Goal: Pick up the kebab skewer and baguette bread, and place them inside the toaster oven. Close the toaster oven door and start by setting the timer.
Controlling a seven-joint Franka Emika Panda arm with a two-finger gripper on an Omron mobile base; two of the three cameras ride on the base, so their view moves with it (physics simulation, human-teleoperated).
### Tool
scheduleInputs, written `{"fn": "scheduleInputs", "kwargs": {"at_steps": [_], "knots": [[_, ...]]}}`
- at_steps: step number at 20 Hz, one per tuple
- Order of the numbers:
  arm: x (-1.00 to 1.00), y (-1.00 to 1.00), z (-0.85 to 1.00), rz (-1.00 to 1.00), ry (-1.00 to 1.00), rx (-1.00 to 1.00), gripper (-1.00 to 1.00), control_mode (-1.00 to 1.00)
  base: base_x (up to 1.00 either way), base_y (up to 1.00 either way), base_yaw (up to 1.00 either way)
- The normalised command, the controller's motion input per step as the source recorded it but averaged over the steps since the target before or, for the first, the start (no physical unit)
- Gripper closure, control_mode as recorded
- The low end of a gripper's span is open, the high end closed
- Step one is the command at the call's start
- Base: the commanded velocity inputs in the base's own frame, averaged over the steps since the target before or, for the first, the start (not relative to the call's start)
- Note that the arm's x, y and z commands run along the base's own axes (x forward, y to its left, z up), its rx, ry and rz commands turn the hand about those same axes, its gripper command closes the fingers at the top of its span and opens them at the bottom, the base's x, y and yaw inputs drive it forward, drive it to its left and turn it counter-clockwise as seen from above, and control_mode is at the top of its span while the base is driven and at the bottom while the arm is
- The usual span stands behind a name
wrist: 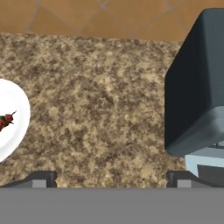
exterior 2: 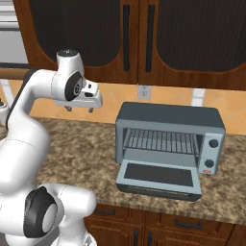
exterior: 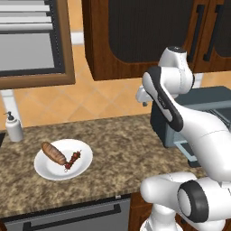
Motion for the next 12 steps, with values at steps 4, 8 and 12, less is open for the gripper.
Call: {"fn": "scheduleInputs", "kwargs": {"at_steps": [4,8,12], "knots": [[-0.06,-0.05,-0.02,0.00,0.01,0.00,-1.00,-1.00,0.00,0.00,0.00],[-0.82,-0.66,-0.34,0.04,-0.29,0.03,-1.00,-1.00,0.00,0.00,0.00],[-0.79,-0.99,-0.53,0.09,-0.35,0.20,-1.00,-1.00,0.00,0.00,0.00]]}}
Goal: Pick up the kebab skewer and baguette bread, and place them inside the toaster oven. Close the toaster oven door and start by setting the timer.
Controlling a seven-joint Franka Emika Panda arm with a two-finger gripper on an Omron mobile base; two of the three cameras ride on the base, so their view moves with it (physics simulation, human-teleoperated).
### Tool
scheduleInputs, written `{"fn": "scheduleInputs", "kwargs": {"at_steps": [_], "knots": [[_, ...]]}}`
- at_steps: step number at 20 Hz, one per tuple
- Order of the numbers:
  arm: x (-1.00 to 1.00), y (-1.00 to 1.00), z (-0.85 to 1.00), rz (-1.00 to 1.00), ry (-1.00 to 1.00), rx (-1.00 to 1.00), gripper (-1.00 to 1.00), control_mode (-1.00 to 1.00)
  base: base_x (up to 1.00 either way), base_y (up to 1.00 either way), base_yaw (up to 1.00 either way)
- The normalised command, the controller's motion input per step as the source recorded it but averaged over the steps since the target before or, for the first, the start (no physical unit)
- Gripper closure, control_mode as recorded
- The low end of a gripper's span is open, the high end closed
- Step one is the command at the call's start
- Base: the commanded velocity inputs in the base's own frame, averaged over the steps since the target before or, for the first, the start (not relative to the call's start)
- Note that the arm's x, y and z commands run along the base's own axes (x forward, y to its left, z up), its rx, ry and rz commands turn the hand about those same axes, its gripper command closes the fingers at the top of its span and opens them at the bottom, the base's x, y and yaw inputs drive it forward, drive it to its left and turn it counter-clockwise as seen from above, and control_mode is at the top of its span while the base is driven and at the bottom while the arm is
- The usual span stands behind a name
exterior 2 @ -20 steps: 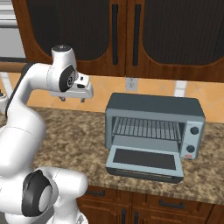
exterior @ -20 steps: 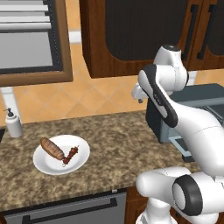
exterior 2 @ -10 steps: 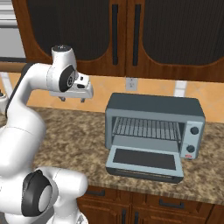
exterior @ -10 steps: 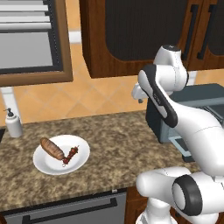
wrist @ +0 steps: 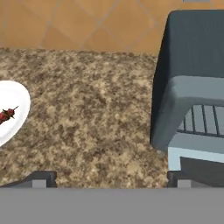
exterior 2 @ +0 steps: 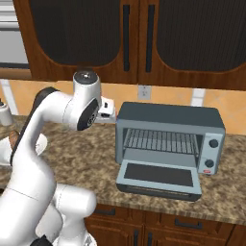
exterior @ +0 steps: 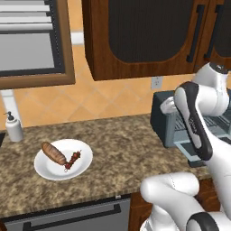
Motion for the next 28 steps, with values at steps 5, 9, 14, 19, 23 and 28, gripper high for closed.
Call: {"fn": "scheduleInputs", "kwargs": {"at_steps": [5,9,14,19,23,28], "knots": [[-0.44,-1.00,-0.51,0.15,-0.36,0.24,-1.00,-1.00,0.00,0.00,0.00],[-0.04,-1.00,-0.43,0.13,-0.23,0.20,-1.00,-1.00,0.00,0.00,0.00],[0.16,-0.93,-0.32,0.06,-0.07,0.08,-1.00,-1.00,0.00,0.00,0.00],[0.68,-0.53,-0.09,0.00,-0.11,0.08,-1.00,-1.00,0.00,0.00,0.00],[0.56,-0.43,-0.07,0.00,-0.08,0.05,-1.00,-1.00,0.00,0.00,0.00],[0.33,-0.28,-0.24,0.00,-0.08,-0.01,-1.00,-1.00,0.00,0.00,0.00]]}}
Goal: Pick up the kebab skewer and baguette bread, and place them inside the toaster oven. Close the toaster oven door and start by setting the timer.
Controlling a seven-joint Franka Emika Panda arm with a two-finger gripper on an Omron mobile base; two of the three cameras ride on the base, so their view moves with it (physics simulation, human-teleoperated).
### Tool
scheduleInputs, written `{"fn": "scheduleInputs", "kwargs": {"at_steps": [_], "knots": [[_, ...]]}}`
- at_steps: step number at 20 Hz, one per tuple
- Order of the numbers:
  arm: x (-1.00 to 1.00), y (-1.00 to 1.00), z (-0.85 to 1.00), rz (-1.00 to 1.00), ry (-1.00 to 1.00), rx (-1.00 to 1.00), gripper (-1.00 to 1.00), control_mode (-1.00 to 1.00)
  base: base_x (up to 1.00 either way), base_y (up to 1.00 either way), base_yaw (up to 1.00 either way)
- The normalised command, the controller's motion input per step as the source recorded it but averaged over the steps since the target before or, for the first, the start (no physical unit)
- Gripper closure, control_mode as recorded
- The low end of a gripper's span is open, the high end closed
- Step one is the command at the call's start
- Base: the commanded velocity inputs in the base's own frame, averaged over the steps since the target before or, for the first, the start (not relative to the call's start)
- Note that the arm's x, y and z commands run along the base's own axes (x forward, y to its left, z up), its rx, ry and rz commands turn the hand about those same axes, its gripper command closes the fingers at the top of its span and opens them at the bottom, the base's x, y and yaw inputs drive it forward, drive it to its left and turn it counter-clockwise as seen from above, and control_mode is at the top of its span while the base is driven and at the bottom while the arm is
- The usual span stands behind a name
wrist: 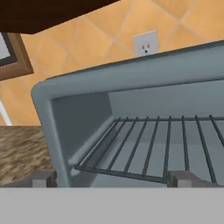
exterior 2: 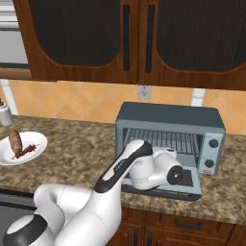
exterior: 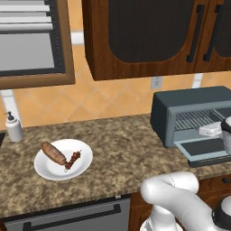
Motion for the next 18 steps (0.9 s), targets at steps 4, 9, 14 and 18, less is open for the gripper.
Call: {"fn": "scheduleInputs", "kwargs": {"at_steps": [4,9,14,18], "knots": [[0.31,-0.24,-0.22,-0.04,-0.07,-0.02,-1.00,-1.00,0.00,0.00,0.00],[0.18,-0.17,-0.12,-0.07,-0.11,0.00,-1.00,-1.00,0.00,0.00,0.00],[0.43,-0.01,-0.08,-0.14,-0.04,-0.02,-1.00,-1.00,0.00,0.00,0.00],[0.49,0.00,-0.16,-0.14,0.00,-0.04,-1.00,-1.00,0.00,0.00,0.00]]}}
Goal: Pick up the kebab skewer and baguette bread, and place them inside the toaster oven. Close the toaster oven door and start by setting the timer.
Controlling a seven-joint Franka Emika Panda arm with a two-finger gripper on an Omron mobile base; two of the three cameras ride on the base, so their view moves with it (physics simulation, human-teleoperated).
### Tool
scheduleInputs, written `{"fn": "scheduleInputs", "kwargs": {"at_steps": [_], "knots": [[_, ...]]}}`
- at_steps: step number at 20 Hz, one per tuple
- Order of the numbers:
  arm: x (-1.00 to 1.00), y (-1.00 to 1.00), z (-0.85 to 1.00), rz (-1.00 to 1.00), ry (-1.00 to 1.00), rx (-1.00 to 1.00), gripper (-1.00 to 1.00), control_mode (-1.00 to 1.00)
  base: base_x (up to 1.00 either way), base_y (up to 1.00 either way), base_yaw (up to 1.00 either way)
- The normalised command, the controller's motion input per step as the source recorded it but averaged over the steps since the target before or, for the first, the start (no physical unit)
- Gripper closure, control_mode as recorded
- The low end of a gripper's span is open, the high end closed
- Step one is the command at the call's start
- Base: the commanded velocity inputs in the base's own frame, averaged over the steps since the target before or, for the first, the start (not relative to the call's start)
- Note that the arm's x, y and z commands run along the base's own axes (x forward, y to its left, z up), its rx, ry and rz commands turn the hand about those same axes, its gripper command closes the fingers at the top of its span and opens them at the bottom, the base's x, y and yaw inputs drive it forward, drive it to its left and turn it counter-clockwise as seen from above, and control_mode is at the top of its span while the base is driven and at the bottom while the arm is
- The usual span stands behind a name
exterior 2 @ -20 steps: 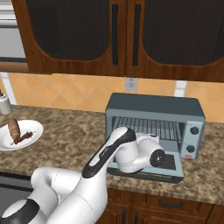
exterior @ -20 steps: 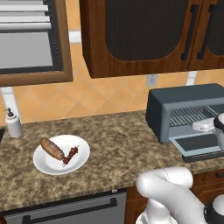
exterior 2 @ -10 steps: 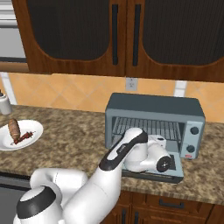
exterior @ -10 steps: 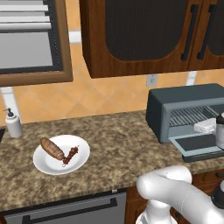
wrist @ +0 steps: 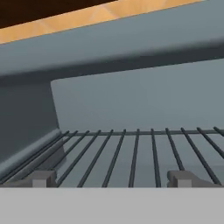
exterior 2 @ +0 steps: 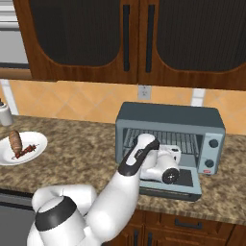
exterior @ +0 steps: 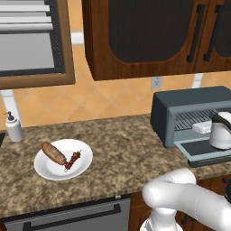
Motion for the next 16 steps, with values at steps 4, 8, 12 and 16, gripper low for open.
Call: {"fn": "scheduleInputs", "kwargs": {"at_steps": [4,8,12,16], "knots": [[0.25,-0.19,-0.37,-0.12,0.04,-0.06,-1.00,-1.00,0.00,0.00,0.00],[0.01,-0.30,-0.36,-0.07,0.07,-0.03,-1.00,-1.00,0.00,0.00,0.00],[-0.10,-0.26,-0.54,-0.03,0.11,-0.06,-1.00,-1.00,0.00,0.00,0.00],[-0.72,-0.09,-0.83,0.00,0.25,-0.10,-1.00,-1.00,0.00,0.00,0.00]]}}
